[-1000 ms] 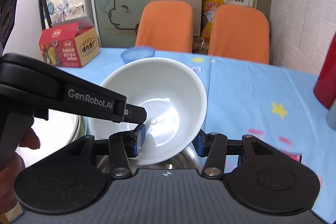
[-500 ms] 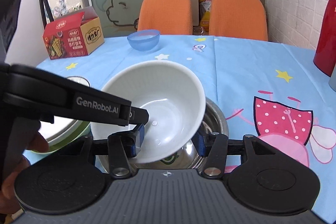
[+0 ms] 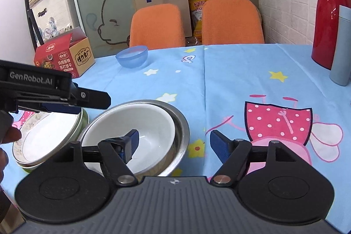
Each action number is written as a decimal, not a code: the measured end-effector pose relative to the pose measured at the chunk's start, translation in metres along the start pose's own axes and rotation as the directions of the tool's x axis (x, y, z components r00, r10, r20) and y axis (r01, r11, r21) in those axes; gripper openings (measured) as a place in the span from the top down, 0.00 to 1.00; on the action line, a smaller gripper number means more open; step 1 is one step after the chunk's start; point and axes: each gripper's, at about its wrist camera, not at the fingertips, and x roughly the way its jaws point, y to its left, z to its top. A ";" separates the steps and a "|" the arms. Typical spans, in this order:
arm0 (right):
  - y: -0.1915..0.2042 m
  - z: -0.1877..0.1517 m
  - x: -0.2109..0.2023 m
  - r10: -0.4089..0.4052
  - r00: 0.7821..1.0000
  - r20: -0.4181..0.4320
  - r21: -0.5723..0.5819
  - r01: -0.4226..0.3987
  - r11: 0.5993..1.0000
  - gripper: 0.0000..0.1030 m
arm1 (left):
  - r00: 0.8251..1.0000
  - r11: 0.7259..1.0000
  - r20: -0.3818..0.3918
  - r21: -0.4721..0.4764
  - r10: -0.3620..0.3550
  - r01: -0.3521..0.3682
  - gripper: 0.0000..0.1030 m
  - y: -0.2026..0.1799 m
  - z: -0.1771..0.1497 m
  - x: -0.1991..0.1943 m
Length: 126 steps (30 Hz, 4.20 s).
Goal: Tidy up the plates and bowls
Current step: 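Move both grippers to the clear blue bowl, then close both grippers on the blue bowl rim, then lower the blue bowl into the white bowl with both grippers and open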
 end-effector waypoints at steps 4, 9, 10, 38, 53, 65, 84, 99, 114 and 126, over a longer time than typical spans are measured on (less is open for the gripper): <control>0.005 0.004 0.006 0.012 1.000 -0.010 -0.019 -0.012 1.000 0.00 | 0.999 0.999 0.019 -0.020 0.042 -0.042 0.33 0.016 0.012 -0.001; 0.009 0.012 0.016 0.033 0.999 -0.021 -0.025 -0.033 0.999 0.00 | 0.997 0.996 0.014 -0.053 0.073 -0.073 0.32 0.040 0.022 0.004; 0.010 0.014 0.018 0.036 0.999 -0.025 -0.030 -0.037 0.999 0.00 | 0.997 0.995 0.012 -0.057 0.079 -0.078 0.32 0.044 0.023 0.006; 0.056 0.171 0.209 0.150 0.977 -0.151 -0.219 -0.181 0.959 0.00 | 0.974 0.972 -0.006 -0.063 0.228 -0.228 0.31 0.148 0.142 0.100; 0.052 0.176 0.284 0.135 0.969 -0.207 -0.164 -0.170 0.972 0.00 | 0.981 0.954 -0.097 -0.233 0.168 -0.187 0.31 0.173 0.195 0.202; 0.063 0.170 0.297 0.198 0.940 -0.279 -0.205 -0.260 0.944 0.45 | 0.980 0.983 -0.095 -0.047 0.174 -0.179 0.72 0.151 0.190 0.216; 0.069 0.144 0.143 0.118 0.973 -0.201 -0.278 -0.172 0.945 0.37 | 0.995 0.994 -0.055 -0.065 0.082 -0.086 0.71 0.073 0.132 0.091; 0.044 0.045 0.025 0.040 0.984 -0.175 -0.205 -0.076 0.976 0.21 | 0.995 1.000 -0.097 0.017 -0.011 0.013 0.70 -0.016 0.009 0.028; 0.025 0.004 -0.006 0.031 0.999 -0.024 -0.127 -0.033 0.991 0.00 | 0.998 0.998 -0.048 0.061 -0.028 0.031 0.31 -0.022 -0.019 0.019; -0.009 -0.037 -0.040 0.006 0.997 0.083 0.181 -0.021 0.983 0.00 | 0.984 0.997 0.170 -0.057 0.061 -0.052 0.05 0.001 -0.026 -0.030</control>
